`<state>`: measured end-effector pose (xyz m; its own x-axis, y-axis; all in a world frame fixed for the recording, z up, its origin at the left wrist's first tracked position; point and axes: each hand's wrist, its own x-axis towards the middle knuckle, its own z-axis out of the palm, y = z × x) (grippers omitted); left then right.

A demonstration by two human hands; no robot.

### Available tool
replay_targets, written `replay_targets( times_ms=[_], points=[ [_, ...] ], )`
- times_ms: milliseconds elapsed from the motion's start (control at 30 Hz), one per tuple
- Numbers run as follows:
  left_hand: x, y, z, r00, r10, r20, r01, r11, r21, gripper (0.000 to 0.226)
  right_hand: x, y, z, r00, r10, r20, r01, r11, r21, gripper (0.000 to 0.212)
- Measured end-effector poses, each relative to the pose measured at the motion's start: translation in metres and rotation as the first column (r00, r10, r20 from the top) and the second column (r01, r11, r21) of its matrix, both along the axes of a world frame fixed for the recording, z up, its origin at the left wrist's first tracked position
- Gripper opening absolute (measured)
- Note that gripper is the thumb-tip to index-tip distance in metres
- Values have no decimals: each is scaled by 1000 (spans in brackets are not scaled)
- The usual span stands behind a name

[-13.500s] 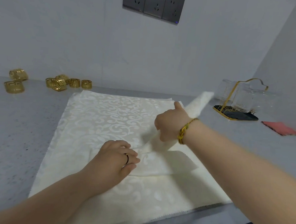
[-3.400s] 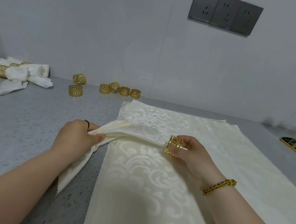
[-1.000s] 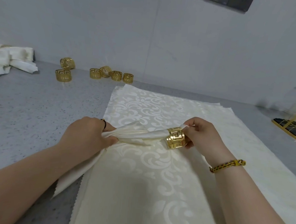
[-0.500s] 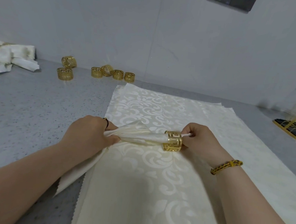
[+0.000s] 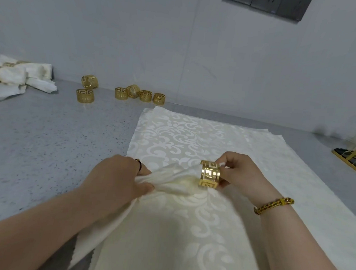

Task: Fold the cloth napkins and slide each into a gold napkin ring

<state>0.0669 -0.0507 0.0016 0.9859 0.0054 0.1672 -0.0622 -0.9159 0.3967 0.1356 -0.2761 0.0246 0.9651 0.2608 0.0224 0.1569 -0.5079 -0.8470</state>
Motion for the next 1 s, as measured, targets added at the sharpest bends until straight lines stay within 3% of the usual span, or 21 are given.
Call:
replay_targets(
  times_ms=[100, 300, 367, 433, 467, 533, 633, 733, 833, 900, 933, 1000],
  points=[
    [-3, -6, 1, 999, -20, -26, 23, 994, 108, 29, -1, -2, -2, 997, 22, -68, -32, 988, -151, 31],
    [5, -9, 13, 987, -42, -152, 82, 961, 265, 41, -8, -7, -6, 997, -15, 81, 37, 960, -276, 33],
    [2, -7, 13, 985, -58, -164, 102, 956, 274, 64, -13, -8, -10, 991, -36, 132, 71, 959, -273, 29],
    [-1, -6, 14, 987, -112, -112, 148, 908, 391, 109, -17, -6, -14, 983, -50, 175, 95, 962, -257, 26],
    [0, -6, 13, 987, -129, -95, 159, 870, 467, 119, -17, -4, -15, 981, -52, 187, 99, 962, -253, 25],
    [3, -9, 16, 986, -159, -46, 157, 809, 567, 101, -17, -1, -15, 979, -54, 195, 103, 962, -252, 25],
    [14, -20, 19, 981, -192, -6, 158, 791, 591, 61, -17, -1, -16, 982, -46, 183, 95, 958, -270, 24],
    [25, -22, 18, 964, -264, 36, 232, 898, 374, 32, -17, -3, -16, 984, -50, 169, 98, 953, -288, 24],
    [30, -27, 15, 900, -435, 19, 427, 891, 153, 28, -16, -2, -16, 982, -55, 183, 109, 947, -301, 23],
    [34, -30, 7, 852, -523, 32, 516, 849, 115, 53, -16, -1, -18, 979, -61, 196, 120, 944, -306, 22],
    [34, -31, 3, 866, -499, 21, 497, 865, 67, 55, -17, 0, -18, 978, -60, 202, 122, 942, -312, 22],
    [30, -33, 2, 897, -438, 62, 440, 898, -21, 35, -18, 2, -18, 974, -64, 216, 133, 937, -323, 21]
  ],
)
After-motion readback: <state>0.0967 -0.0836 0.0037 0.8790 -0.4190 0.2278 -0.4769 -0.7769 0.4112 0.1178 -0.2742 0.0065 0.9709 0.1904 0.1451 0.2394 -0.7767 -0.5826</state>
